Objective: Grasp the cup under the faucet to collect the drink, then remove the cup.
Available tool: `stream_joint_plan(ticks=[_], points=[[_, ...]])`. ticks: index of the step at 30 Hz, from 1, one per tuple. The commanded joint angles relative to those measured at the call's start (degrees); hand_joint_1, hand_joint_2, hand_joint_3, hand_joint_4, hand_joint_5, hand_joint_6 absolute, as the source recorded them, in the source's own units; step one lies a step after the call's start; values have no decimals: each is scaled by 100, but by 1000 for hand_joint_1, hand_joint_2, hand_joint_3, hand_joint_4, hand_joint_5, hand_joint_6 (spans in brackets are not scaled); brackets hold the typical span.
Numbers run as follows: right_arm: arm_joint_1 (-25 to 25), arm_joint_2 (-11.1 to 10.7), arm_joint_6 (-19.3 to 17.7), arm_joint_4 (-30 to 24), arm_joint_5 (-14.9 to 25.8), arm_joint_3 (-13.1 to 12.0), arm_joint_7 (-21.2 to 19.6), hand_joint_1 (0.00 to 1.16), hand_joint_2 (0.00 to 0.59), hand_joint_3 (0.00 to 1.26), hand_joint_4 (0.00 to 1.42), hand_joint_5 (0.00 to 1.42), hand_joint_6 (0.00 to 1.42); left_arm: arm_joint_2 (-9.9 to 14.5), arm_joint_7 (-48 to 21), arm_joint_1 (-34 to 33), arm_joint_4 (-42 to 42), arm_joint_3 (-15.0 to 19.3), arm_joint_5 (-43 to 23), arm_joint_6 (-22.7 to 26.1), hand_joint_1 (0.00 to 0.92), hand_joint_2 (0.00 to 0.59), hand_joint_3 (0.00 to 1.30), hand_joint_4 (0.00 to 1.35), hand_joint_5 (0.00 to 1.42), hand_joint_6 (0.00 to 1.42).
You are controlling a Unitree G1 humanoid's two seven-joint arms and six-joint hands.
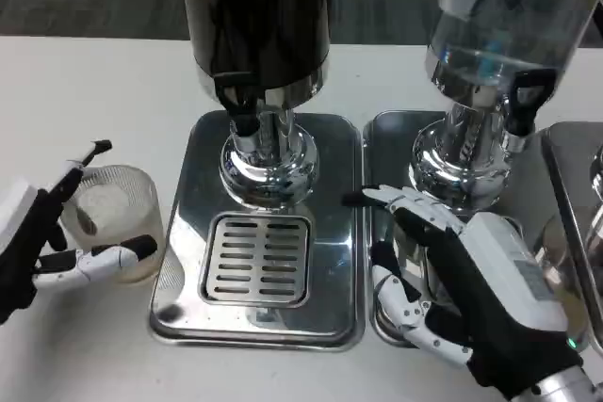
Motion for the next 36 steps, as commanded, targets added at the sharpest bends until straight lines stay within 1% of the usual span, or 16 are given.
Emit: stream_joint_plan(ticks=[1,5,13,15,16,18,22,25,29,36], points=[[48,-19,-38,-103,35,-57,18,398,586,284,196,148,266,24,-77,38,-12,-149,207,193,346,68,153,307,686,982],[82,-21,-46,-134,50,-65,20,396,586,285,197,148,266,-1,-6,42,-51,-156,257,239,371,78,169,336,725,1044],[119,-27,-82,-201,70,-91,15,393,586,291,197,148,266,-86,292,38,-70,-143,307,298,425,87,342,476,860,1211],[96,-32,-94,-199,104,-101,27,392,586,292,197,148,266,-88,378,35,-112,-152,346,347,462,90,381,509,890,1260],[84,-41,-96,-203,107,-106,40,392,586,293,197,148,266,-98,392,34,-125,-149,342,356,492,91,400,520,898,1272],[67,-53,-99,-201,130,-120,65,391,586,294,197,148,264,-116,415,33,-136,-147,341,368,523,87,422,532,907,1282],[67,-60,-117,-187,141,-146,70,390,586,294,197,148,257,-159,453,40,-133,-136,311,358,552,81,456,547,929,1318],[83,-55,-124,-182,150,-157,77,389,586,295,197,148,255,-182,531,56,-133,-111,291,328,574,80,491,583,945,1338],[89,-50,-130,-166,159,-167,79,388,586,295,197,148,253,-196,712,95,-167,-74,293,268,592,68,533,631,988,1387],[77,-31,-144,-141,186,-177,66,384,586,293,198,148,252,-177,1015,225,-281,47,250,113,579,67,593,695,1024,1424]])
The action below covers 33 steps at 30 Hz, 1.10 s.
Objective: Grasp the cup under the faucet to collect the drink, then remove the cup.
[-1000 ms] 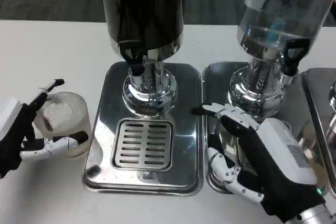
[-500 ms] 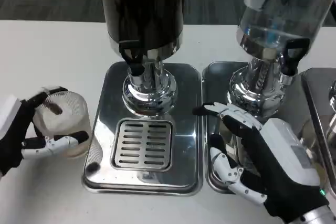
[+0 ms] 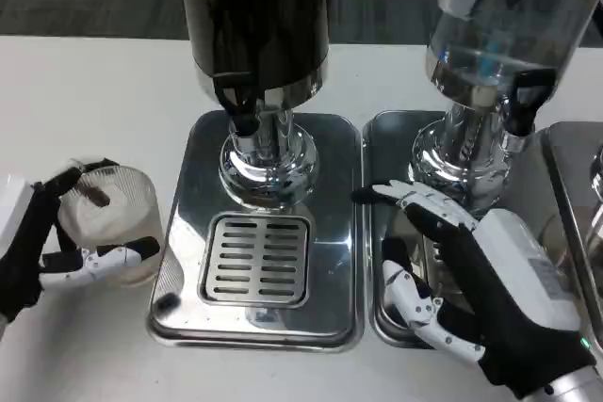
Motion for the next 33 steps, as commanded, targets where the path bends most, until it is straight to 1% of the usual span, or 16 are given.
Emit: stream_joint_plan(ticks=[1,9,19,26,29,33], points=[[-21,-13,-104,8,80,-20,15,383,586,292,198,148,252,26,199,136,-144,82,-2,-163,579,67,595,697,1024,1424],[-42,2,-115,58,102,11,-9,378,586,287,200,145,251,180,64,338,-519,389,-165,-261,589,66,601,716,1024,1424],[-7,19,-125,57,104,40,-18,373,586,286,201,136,251,340,-472,483,-1047,775,-448,-254,597,60,602,717,1023,1424],[-26,42,-136,104,98,67,-35,370,586,286,201,134,251,293,-986,692,-1601,953,-676,-188,597,59,602,717,1034,1424],[-44,49,-146,128,102,59,-40,371,586,286,201,134,251,208,-1168,791,-1851,969,-703,-153,598,57,602,717,1025,1424],[-30,57,-147,128,97,37,-53,371,586,286,201,133,251,98,-1334,847,-1971,1007,-760,-119,602,55,602,717,1024,1424]])
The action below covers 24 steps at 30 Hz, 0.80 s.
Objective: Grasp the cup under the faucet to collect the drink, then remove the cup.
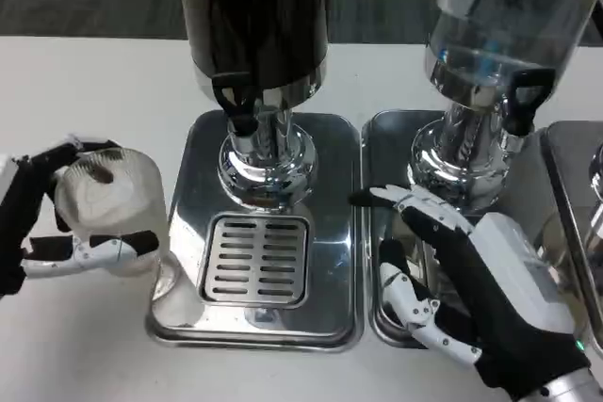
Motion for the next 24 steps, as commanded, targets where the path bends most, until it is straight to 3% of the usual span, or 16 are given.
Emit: stream_joint_plan(ticks=[1,13,24], points=[[-10,26,-87,-13,-3,-7,-48,371,586,286,201,133,251,-115,-159,66,-226,112,-188,23,602,54,602,717,1023,1424],[-34,60,-78,-6,-7,2,-43,373,586,286,201,145,251,-498,-556,68,-772,39,-229,146,613,55,610,717,1023,1422],[-19,62,-89,-12,17,-8,-38,374,586,286,209,147,251,-834,-752,-174,-782,-110,-112,295,614,55,610,717,1023,1424]])
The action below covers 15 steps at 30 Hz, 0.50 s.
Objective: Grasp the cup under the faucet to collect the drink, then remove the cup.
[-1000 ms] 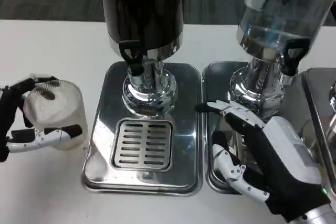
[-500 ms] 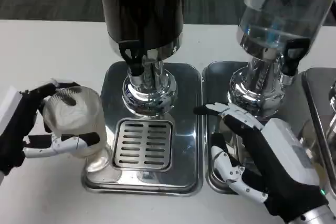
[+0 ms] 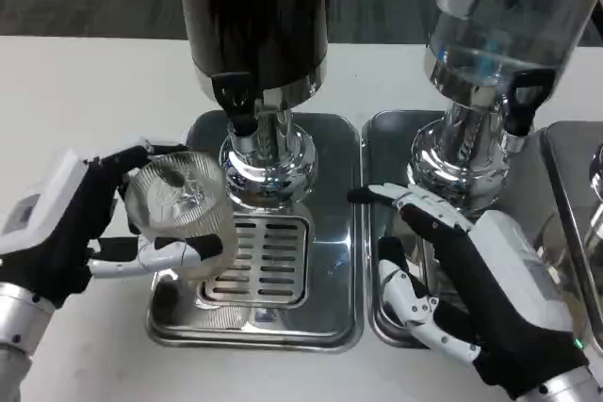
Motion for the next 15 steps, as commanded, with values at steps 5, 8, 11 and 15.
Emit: stream_joint_plan(ticks=[5,8,11,15], points=[[17,15,-84,-39,19,-14,-39,374,586,287,210,147,251,-197,-33,-317,55,-196,146,92,615,55,615,724,1023,1424],[37,31,-72,-57,15,-4,-42,375,586,291,210,147,251,-313,-28,-412,121,-292,224,121,615,55,616,727,1023,1424],[81,34,-72,-81,4,-21,-60,375,586,293,210,147,251,-378,-26,-484,189,-367,245,132,615,54,616,727,1023,1424],[177,30,-73,-122,-8,-59,-79,375,586,294,210,148,251,-465,-55,-581,298,-492,260,135,613,55,617,727,1023,1424]])
